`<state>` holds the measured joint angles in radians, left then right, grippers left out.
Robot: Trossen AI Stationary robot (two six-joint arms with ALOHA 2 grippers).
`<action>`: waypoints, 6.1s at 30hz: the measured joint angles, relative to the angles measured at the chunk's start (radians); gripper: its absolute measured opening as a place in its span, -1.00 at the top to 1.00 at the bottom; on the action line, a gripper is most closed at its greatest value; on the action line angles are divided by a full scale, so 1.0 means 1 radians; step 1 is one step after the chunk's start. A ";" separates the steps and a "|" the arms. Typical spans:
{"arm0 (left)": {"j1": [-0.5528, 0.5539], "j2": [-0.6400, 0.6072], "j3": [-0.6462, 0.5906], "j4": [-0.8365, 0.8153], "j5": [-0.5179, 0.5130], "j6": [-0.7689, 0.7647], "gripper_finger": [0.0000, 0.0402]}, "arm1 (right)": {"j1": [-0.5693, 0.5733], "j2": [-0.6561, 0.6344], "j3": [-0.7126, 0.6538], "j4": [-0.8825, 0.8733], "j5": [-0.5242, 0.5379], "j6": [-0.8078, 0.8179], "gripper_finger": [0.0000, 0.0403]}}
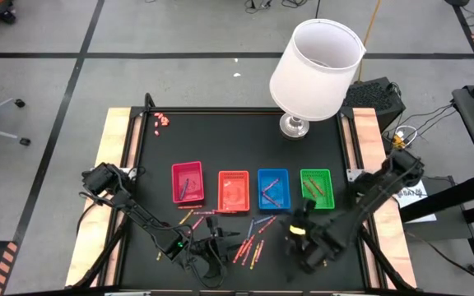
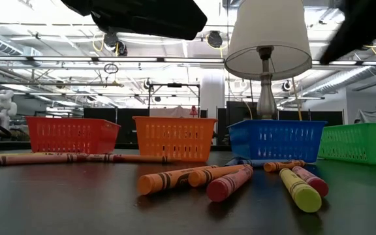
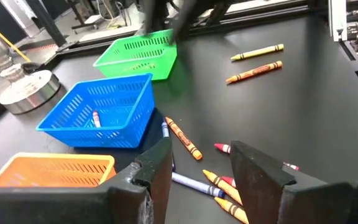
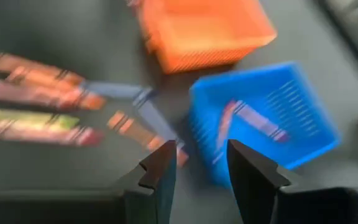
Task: Sort crayons
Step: Put the orange crayon into the green bin
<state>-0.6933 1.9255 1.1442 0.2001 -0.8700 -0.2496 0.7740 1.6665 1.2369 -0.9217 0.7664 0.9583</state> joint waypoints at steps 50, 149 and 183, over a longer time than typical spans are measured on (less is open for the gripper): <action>-0.069 0.006 0.000 -0.023 0.077 -0.393 0.19 | 0.296 0.309 0.001 0.073 -0.190 0.640 0.37; 0.005 0.035 0.000 -0.001 -0.051 0.001 0.19 | 0.259 0.009 0.000 0.101 0.332 -0.474 0.98; 0.007 0.035 0.000 0.000 -0.050 0.003 0.19 | 0.259 0.009 0.000 0.102 0.329 -0.019 0.98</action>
<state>-0.6865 1.9602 1.1446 0.1997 -0.9203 -0.2469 1.0332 1.6756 1.2369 -0.8196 1.0950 0.9394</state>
